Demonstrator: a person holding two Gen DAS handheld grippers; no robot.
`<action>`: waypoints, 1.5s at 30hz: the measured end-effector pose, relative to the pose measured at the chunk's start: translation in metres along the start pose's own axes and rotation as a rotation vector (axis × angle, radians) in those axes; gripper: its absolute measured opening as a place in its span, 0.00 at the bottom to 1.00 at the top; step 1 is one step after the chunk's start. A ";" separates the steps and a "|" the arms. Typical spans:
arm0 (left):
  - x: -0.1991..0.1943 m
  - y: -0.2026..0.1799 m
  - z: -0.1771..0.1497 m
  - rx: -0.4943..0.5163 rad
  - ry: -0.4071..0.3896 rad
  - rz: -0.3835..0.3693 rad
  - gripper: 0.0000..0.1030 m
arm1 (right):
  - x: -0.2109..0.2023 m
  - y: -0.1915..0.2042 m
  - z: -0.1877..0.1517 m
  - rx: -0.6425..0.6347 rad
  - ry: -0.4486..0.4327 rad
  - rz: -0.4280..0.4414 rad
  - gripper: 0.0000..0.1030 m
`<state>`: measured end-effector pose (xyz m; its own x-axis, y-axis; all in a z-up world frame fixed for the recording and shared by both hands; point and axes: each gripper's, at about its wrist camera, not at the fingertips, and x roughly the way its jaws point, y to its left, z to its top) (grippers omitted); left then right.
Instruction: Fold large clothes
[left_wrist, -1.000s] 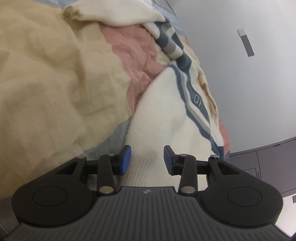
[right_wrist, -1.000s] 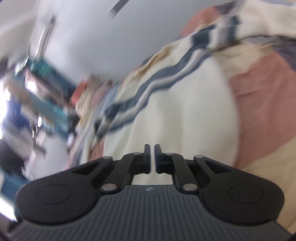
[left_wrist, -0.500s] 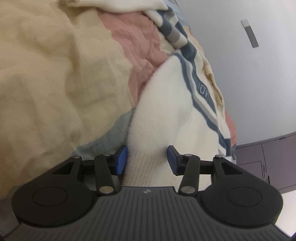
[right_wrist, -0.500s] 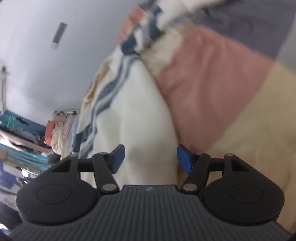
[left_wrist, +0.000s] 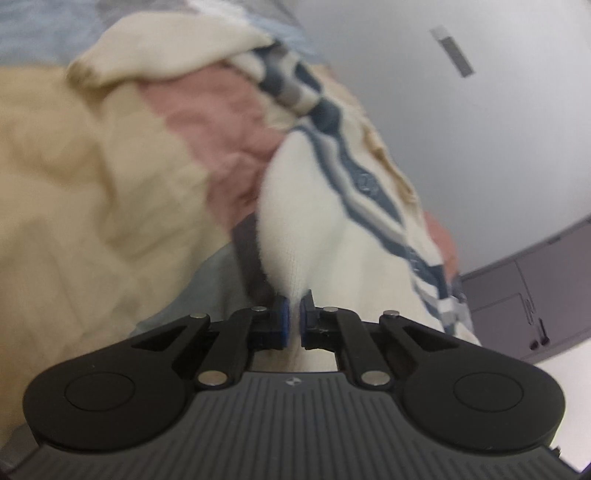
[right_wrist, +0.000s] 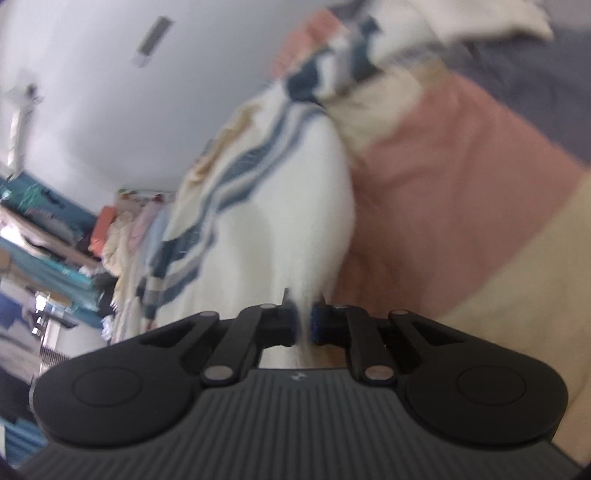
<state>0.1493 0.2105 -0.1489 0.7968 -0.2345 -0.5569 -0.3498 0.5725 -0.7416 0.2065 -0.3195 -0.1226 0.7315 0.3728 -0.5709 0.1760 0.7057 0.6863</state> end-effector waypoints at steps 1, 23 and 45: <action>-0.007 -0.006 0.002 0.026 -0.004 -0.004 0.06 | -0.008 0.007 0.004 -0.027 -0.008 0.013 0.10; -0.054 -0.041 -0.024 0.304 0.061 0.117 0.00 | -0.021 0.010 0.001 -0.278 0.235 -0.196 0.10; 0.085 -0.132 -0.032 0.739 -0.001 0.088 0.40 | 0.040 0.083 0.001 -0.658 -0.041 -0.094 0.10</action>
<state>0.2480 0.0902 -0.1105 0.7817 -0.1625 -0.6021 0.0099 0.9686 -0.2486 0.2507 -0.2468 -0.0882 0.7595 0.2776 -0.5883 -0.1892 0.9595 0.2086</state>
